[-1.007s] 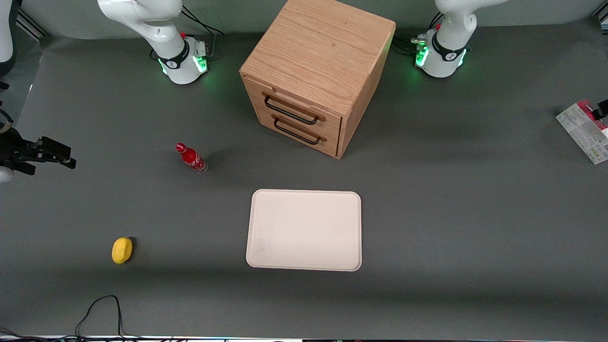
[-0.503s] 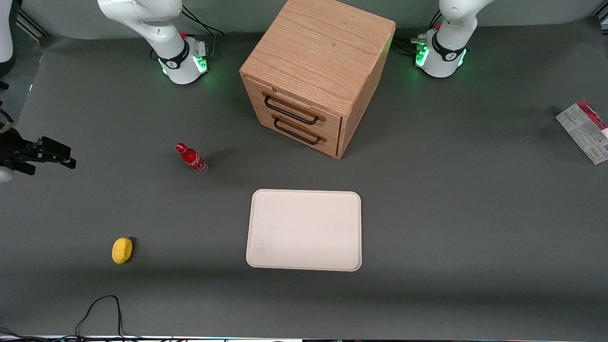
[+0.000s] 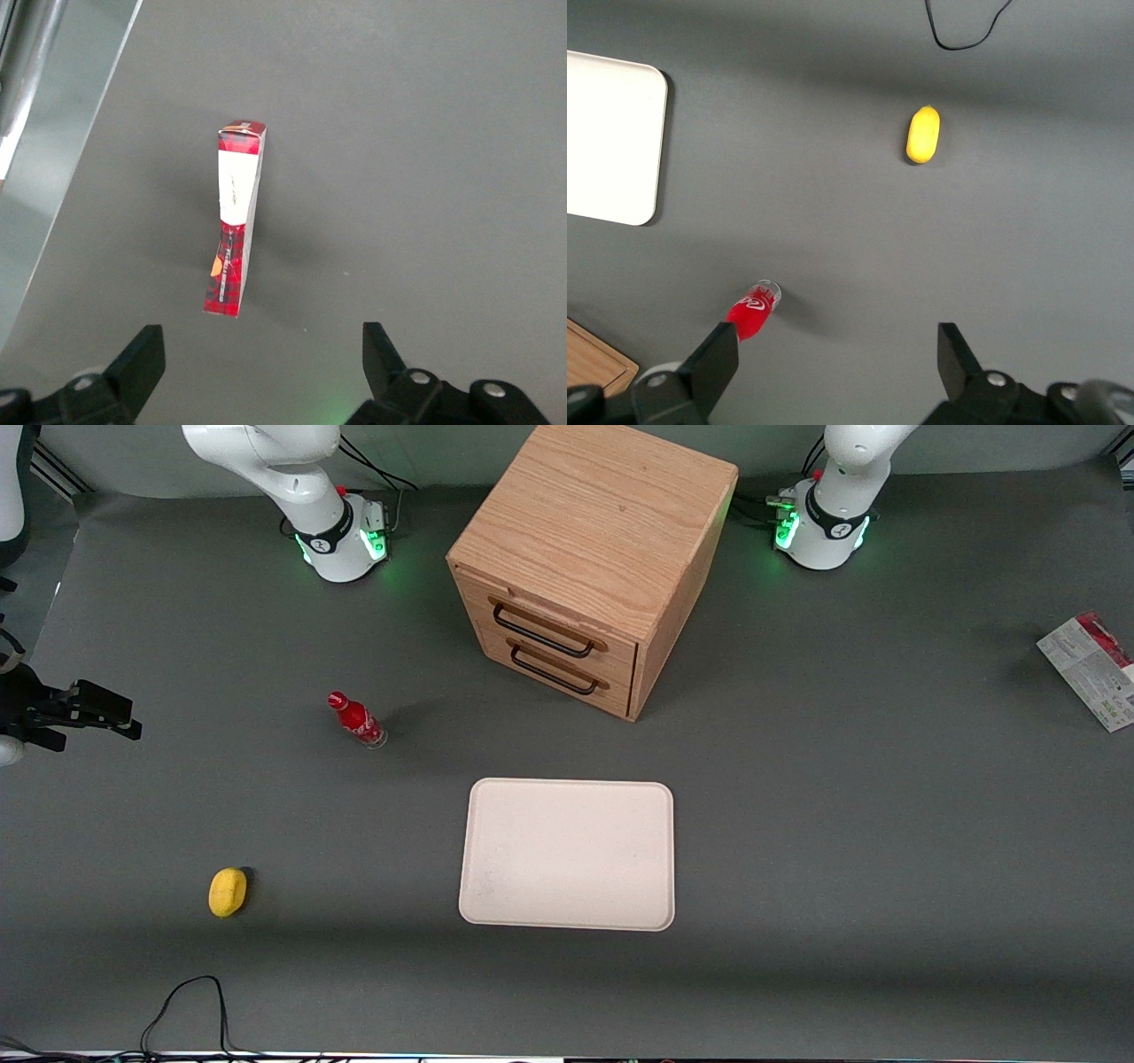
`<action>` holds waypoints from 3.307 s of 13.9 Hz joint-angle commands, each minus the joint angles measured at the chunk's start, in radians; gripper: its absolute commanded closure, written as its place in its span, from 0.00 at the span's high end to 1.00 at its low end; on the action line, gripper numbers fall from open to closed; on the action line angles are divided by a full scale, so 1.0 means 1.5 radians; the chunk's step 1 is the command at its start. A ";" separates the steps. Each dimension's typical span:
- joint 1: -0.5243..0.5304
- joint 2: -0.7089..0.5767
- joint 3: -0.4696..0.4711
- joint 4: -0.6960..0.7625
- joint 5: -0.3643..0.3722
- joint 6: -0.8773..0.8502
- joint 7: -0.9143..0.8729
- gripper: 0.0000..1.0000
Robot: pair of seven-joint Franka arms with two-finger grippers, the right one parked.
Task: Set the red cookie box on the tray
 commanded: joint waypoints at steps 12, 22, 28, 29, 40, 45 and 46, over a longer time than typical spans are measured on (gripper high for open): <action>0.048 0.010 0.025 -0.333 0.007 0.416 0.003 0.99; 0.049 0.058 0.025 -0.332 0.007 0.474 0.006 0.99; 0.049 0.059 0.025 -0.330 0.007 0.474 0.007 0.09; 0.049 0.059 0.025 -0.330 0.007 0.474 0.011 0.10; -0.019 -0.034 0.020 -0.230 0.007 0.267 -0.012 0.09; -0.162 -0.073 0.019 -0.057 0.007 0.010 -0.116 0.09; -0.196 -0.073 0.019 -0.020 0.006 -0.033 -0.143 0.09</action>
